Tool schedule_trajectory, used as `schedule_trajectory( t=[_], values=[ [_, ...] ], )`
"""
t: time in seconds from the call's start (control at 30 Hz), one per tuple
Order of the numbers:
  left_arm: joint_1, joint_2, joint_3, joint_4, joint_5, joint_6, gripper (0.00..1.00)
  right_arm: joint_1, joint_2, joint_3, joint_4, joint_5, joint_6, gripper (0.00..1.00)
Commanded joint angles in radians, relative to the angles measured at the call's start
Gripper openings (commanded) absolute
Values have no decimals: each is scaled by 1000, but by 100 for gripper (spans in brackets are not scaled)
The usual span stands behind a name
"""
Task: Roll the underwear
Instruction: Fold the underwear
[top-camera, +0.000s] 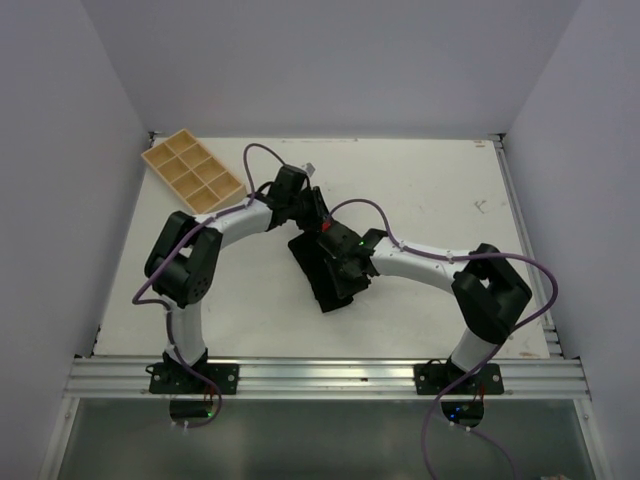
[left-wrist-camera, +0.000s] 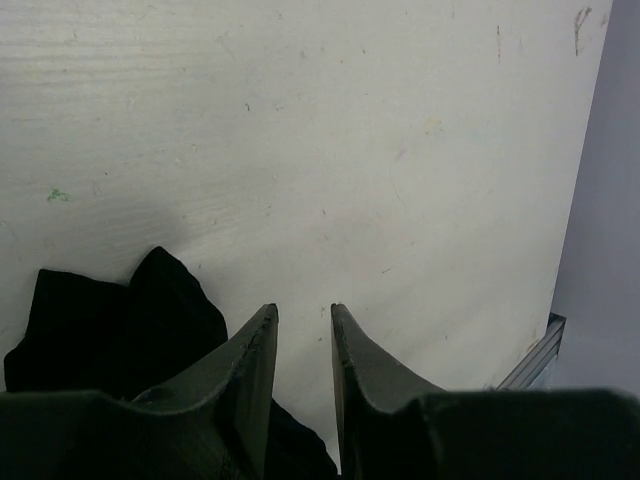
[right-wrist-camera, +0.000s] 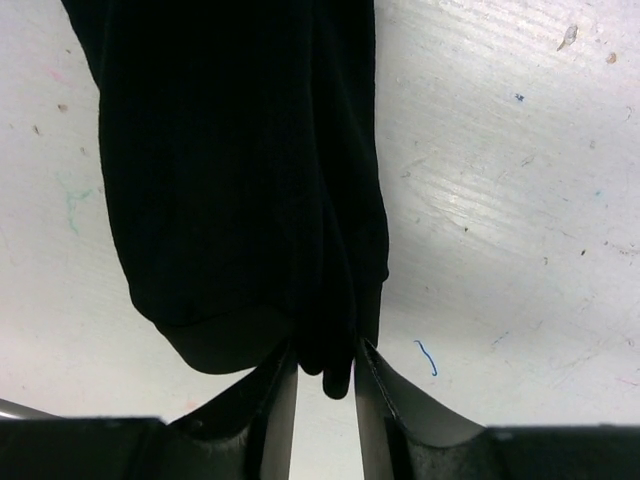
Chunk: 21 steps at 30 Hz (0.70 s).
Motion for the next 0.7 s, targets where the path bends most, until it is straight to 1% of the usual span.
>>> schedule_trajectory(
  t=[0.0,0.13,0.23,0.37,0.43,0.5,0.53,0.67],
  values=[
    [-7,7,47,39,14,48,32,-14,-26,30,-12,17,-41,34],
    [0,4,73,-3,-10,77,34,-31,-14,41,-29,6,-67,37],
    [20,7,100,-62,-20,91,38,-43,-14,35,-18,-18,-81,38],
    [88,-4,109,-113,5,109,39,-54,-8,20,5,-61,-95,38],
    [138,-24,96,-150,29,146,41,-57,-9,9,20,-63,-100,37],
    [181,-47,76,-179,23,210,43,-65,-8,1,51,-123,-106,37],
    [191,-77,48,-193,4,228,45,-68,-5,-3,59,-140,-109,37],
    [218,-160,-67,-215,0,279,49,-82,9,-3,82,-175,-112,37]
  ],
)
